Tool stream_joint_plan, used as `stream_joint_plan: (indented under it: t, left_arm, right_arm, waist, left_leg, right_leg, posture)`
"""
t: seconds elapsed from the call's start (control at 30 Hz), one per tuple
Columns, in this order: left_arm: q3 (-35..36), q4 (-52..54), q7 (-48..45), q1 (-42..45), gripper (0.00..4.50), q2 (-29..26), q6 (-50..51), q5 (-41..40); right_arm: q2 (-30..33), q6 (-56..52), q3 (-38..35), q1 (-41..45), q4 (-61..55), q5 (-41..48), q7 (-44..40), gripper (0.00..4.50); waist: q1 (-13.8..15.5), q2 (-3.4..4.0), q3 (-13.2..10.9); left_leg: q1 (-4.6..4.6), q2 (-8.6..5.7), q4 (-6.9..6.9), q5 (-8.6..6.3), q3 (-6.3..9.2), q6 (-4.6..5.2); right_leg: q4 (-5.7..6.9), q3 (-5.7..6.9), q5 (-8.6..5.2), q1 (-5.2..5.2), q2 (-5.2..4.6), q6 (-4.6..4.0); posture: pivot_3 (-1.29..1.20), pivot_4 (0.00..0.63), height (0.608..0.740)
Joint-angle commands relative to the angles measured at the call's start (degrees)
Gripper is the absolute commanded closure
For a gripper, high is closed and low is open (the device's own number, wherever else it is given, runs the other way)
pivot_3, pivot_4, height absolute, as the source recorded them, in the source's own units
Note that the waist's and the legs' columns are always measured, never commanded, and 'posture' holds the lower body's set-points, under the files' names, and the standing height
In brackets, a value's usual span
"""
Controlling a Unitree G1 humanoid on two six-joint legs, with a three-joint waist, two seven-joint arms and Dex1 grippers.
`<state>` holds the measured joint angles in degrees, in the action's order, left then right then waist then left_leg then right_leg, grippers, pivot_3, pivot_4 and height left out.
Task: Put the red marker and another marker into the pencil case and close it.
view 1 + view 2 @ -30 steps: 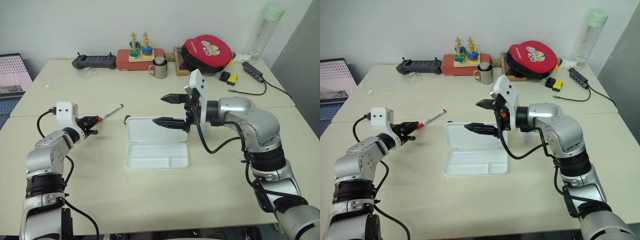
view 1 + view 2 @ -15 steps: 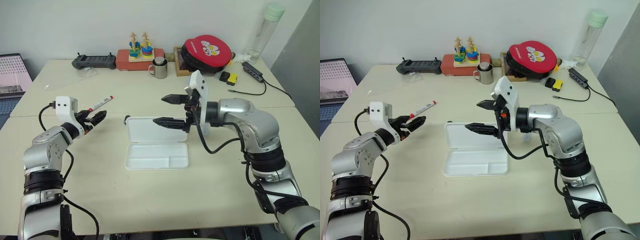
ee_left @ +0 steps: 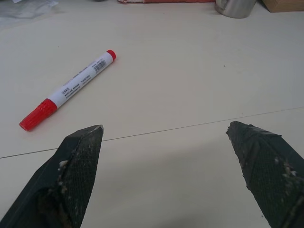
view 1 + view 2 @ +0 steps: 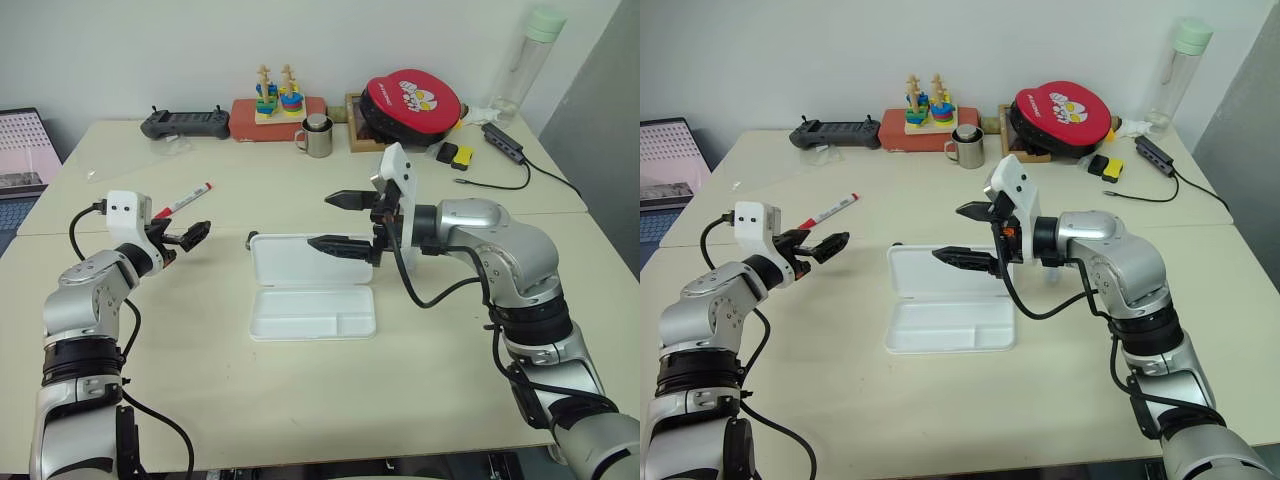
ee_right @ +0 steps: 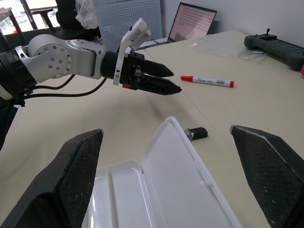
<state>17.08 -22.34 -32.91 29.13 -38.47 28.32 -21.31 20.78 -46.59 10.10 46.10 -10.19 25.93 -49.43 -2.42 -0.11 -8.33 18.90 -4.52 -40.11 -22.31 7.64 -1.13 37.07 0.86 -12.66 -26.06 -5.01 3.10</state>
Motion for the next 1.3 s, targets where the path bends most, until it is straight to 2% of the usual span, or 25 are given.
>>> stream_joint_plan:
  t: [0.03,1.03,1.3]
  left_arm:
    - [1.2,1.5,0.6,0.3,0.03,-0.5,-1.4,0.3]
    - [1.7,1.3,1.1,-0.5,0.03,-1.0,-2.5,0.3]
    - [0.1,-9.3,0.5,4.9,0.03,-2.1,-8.2,3.7]
  right_arm:
    - [0.0,1.2,-0.8,0.8,-1.1,0.7,0.1,0.0]
    - [0.2,1.3,-0.4,0.0,-1.0,0.6,0.0,0.0]
    - [0.2,1.4,-0.3,-0.3,-1.2,0.5,0.2,0.0]
  waist:
    - [0.0,0.0,0.0]
    - [0.0,0.0,0.0]
    - [0.0,-0.01,0.0]
  left_leg:
    - [0.0,0.0,0.0,0.0,0.0,0.0]
    - [0.0,0.01,0.0,0.0,0.0,0.0]
    - [0.0,0.0,-0.01,0.0,-0.01,0.0]
  right_leg:
    - [0.0,0.0,0.0,0.0,0.0,0.0]
    - [0.01,0.0,0.0,0.0,0.0,0.0]
    - [0.01,0.01,0.0,0.0,0.0,0.0]
  posture:
    - [0.0,0.15,0.74]
    - [0.0,0.15,0.74]
    - [0.0,0.15,0.74]
